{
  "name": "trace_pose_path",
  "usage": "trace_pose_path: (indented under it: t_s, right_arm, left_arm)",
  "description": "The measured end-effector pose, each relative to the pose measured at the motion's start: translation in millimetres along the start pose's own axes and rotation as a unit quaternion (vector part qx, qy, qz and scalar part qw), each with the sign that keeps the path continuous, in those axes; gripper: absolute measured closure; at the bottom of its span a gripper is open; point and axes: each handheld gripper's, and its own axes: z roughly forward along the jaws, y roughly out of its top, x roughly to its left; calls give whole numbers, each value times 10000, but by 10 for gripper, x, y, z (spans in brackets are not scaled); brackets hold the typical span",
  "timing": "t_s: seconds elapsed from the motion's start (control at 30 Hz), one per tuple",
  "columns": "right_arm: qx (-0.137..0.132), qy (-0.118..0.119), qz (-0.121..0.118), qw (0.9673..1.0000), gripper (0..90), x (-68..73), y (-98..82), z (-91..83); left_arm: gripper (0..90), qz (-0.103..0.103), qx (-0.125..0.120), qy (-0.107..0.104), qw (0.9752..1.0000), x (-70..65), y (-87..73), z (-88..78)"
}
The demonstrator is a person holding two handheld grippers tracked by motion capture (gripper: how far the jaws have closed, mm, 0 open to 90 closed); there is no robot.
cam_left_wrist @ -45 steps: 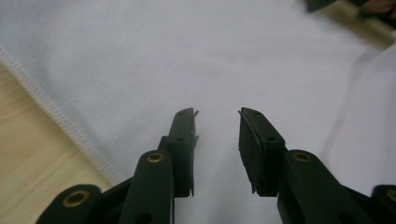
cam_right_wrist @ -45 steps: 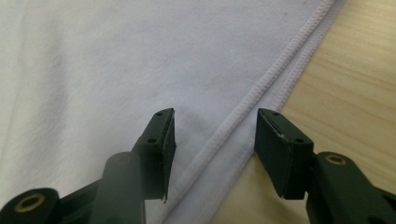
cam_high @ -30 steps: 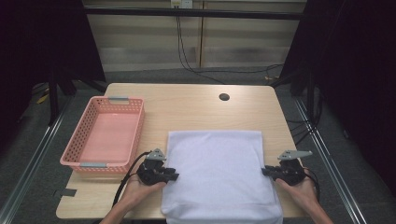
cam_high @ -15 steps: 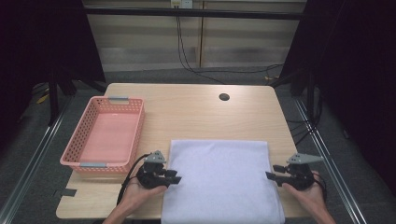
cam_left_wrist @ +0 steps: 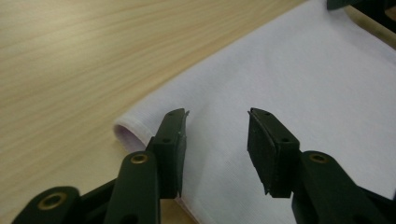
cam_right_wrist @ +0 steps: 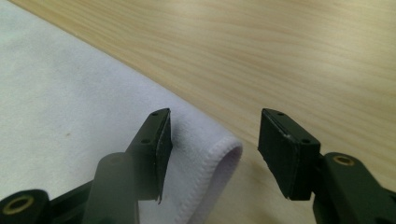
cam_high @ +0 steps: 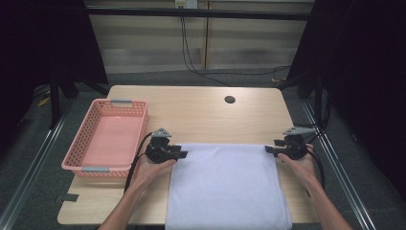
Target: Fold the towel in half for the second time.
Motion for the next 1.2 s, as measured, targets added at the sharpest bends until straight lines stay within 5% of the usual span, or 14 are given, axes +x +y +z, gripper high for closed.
trace_pose_path:
  t_s: [0.17, 0.43, 0.6, 0.77, 0.93, 1.2]
  right_arm:
    - [257, -82, -173, 9995, 473, 37, -33, 108]
    - [205, 98, -137, 9996, 593, 12, -25, 137]
    - [193, 230, -116, 9995, 713, 12, -12, 150]
    - [204, 302, -77, 9993, 750, 14, -11, 150]
    - [188, 360, -54, 9992, 777, -4, -5, 149]
    - [-159, 494, 130, 9986, 795, -46, 83, 6]
  left_arm:
    - [461, -54, -209, 233, 9995, 71, 36, 18]
    - [393, -168, 165, 330, 9992, 221, -14, 173]
    - [398, -189, 67, 357, 9992, 292, -36, 193]
    - [495, -30, 74, 141, 9999, 269, -24, 240]
    - [797, -6, 114, -102, 9999, 245, -15, 242]
    - [816, -32, -352, -203, 9992, 183, 111, 6]
